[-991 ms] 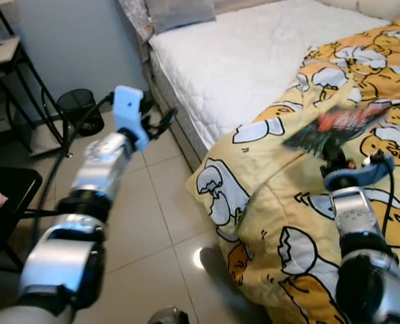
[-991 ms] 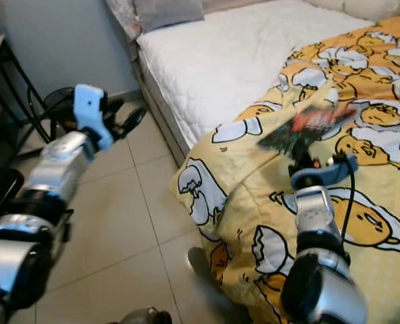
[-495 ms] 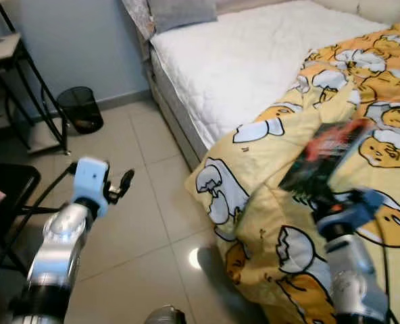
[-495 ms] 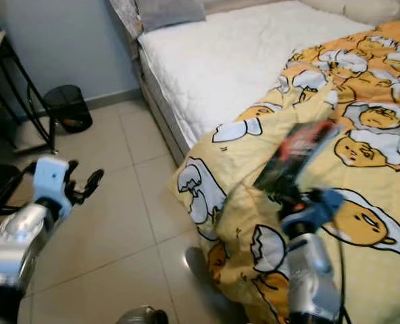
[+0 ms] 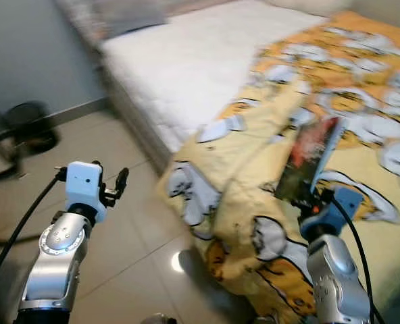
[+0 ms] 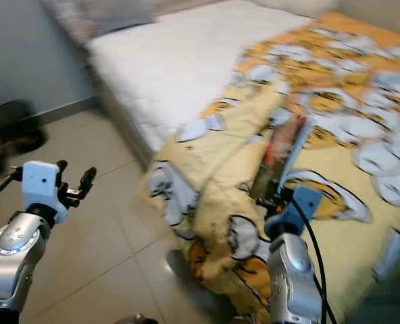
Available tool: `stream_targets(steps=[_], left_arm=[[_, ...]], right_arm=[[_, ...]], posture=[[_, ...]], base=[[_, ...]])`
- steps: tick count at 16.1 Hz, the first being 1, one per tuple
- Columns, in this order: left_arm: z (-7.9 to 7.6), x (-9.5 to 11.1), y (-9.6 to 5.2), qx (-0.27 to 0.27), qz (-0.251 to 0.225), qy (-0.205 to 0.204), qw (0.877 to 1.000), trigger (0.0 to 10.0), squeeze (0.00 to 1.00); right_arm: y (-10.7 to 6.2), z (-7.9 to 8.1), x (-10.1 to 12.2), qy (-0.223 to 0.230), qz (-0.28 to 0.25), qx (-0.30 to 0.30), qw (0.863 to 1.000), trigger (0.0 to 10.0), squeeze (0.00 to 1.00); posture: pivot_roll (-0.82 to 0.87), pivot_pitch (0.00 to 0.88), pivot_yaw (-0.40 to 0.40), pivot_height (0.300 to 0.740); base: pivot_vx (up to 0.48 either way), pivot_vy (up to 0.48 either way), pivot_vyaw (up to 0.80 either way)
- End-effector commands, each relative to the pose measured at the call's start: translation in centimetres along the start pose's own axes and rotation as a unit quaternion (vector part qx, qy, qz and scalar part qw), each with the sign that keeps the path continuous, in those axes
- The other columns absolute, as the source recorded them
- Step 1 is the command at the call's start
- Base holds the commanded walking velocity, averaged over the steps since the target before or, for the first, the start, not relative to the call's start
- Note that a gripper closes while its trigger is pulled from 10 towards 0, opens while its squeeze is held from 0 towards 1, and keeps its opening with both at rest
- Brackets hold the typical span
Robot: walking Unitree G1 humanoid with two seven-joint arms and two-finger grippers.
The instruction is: Clean up the room
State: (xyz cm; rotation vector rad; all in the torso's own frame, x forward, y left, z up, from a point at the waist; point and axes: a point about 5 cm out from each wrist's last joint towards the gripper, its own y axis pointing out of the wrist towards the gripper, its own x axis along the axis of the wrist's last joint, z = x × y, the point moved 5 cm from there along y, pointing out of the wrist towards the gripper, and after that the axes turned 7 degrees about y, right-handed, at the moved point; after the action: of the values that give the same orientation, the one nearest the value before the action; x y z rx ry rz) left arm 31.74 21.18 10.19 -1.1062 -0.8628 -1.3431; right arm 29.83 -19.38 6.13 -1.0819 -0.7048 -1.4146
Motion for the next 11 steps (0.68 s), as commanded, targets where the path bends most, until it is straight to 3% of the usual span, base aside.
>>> stream_targets(steps=[1, 5, 7, 8, 11], left_arm=[[-0.5, 0.3, 0.1, -0.007, -0.002, 0.005, 1.000, 10.0, 0.00], [0.1, 0.0, -0.4, 0.020, 0.014, -0.002, 1.000, 10.0, 0.00], [0.6, -0.7, 0.2, 0.026, 0.028, 0.005, 0.999, 10.0, 0.00], [0.1, -0.3, 0.9, 0.013, 0.025, -0.014, 1.000, 10.0, 0.00], [-1.3, 0.7, 1.9, -0.015, 0.011, 0.005, 1.000, 10.0, 0.00]], right_arm=[[0.3, 1.0, 1.4, 0.000, -0.020, 0.023, 1.000, 10.0, 0.00], [1.4, 2.4, 2.4, 0.000, -0.019, 0.051, 0.999, 10.0, 0.00], [2.0, 3.1, 1.6, -0.041, -0.014, 0.052, 0.998, 10.0, 0.00], [2.3, 4.0, 1.7, -0.052, -0.009, 0.066, 0.996, 10.0, 0.00], [3.2, 4.6, 2.1, -0.086, -0.003, 0.078, 0.993, 10.0, 0.00]], posture=[[-0.02, 0.000, 0.107, 0.740], [0.03, 0.000, 0.048, 0.740], [0.01, 0.000, 0.030, 0.740], [0.00, 0.000, 0.033, 0.740], [-0.01, 0.000, 0.025, 0.740]], base=[[0.000, 0.000, -0.75], [0.000, 0.000, -0.75], [0.000, 0.000, -0.76], [0.000, 0.000, -0.76], [0.000, 0.000, -0.75]])
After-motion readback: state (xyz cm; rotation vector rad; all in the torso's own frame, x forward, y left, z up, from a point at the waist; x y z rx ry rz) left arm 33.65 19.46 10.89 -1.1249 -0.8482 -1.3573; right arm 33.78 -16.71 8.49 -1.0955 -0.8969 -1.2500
